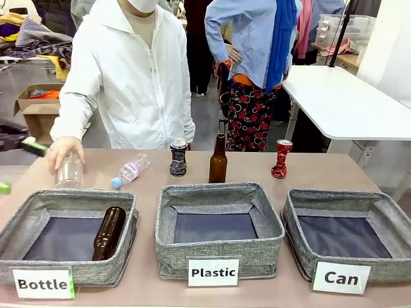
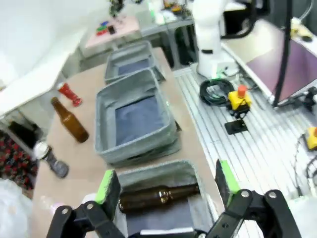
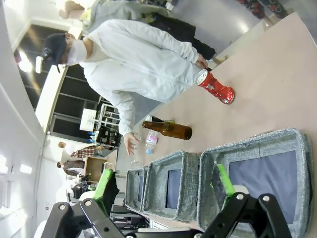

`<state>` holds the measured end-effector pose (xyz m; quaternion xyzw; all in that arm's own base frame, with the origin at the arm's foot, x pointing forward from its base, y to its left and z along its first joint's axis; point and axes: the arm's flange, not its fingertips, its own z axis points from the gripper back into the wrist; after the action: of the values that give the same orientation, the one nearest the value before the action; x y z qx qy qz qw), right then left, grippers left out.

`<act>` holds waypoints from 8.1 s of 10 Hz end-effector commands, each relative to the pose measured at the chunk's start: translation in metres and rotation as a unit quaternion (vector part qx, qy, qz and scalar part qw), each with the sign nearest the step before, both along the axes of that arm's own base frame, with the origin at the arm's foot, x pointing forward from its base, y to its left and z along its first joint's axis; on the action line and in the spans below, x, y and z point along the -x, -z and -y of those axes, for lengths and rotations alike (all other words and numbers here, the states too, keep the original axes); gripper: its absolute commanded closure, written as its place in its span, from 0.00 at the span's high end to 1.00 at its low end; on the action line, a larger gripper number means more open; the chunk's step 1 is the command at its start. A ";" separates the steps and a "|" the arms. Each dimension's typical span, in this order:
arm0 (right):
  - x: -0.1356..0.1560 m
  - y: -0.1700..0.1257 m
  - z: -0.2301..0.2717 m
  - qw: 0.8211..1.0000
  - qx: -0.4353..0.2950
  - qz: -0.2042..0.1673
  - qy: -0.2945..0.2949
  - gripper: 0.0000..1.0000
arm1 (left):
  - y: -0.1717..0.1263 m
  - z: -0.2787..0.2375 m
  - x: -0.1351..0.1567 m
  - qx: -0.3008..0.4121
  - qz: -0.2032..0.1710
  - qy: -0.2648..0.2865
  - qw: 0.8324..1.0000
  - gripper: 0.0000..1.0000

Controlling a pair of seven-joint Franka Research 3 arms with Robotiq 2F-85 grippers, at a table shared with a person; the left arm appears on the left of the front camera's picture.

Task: Sort the can waste into the basket.
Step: Pick up the can waste from the table and place it in the right Fabric basket.

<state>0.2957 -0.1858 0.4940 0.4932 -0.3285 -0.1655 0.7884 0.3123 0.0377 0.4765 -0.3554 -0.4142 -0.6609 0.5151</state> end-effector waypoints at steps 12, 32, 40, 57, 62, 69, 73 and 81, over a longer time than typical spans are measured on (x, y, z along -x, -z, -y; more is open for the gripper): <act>-0.003 0.000 0.001 1.000 -0.002 0.019 -0.001 1.00 | 0.053 -0.172 0.049 0.162 0.055 -0.152 0.973 1.00; -0.003 0.000 0.001 1.000 -0.002 0.019 -0.001 1.00 | 0.116 0.142 -0.328 -0.053 -0.131 -0.015 0.990 1.00; -0.003 0.000 0.001 1.000 -0.002 0.019 -0.001 1.00 | 0.159 0.175 -0.352 -0.036 -0.122 -0.077 0.989 1.00; -0.003 0.000 0.001 1.000 -0.002 0.019 -0.001 1.00 | 0.207 0.246 -0.392 0.019 -0.145 -0.050 0.988 1.00; -0.003 0.000 0.001 1.000 -0.002 0.019 -0.001 1.00 | 0.197 0.245 -0.379 0.013 -0.125 -0.022 0.992 0.00; -0.003 0.000 0.001 1.000 -0.002 0.019 -0.001 1.00 | 0.063 0.179 -0.243 -0.030 -0.059 0.052 0.996 0.00; -0.003 0.000 0.001 1.000 -0.002 0.019 -0.001 1.00 | -0.012 0.090 -0.139 -0.108 -0.100 -0.021 0.989 0.00; -0.003 0.000 0.001 1.000 -0.002 0.019 -0.001 1.00 | -0.039 -0.011 -0.102 -0.014 -0.098 -0.080 0.992 0.39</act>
<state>0.2953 -0.1861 0.4940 0.4925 -0.3287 -0.1652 0.7887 0.4162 0.0120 0.5052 -0.3592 -0.3266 -0.6097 0.6266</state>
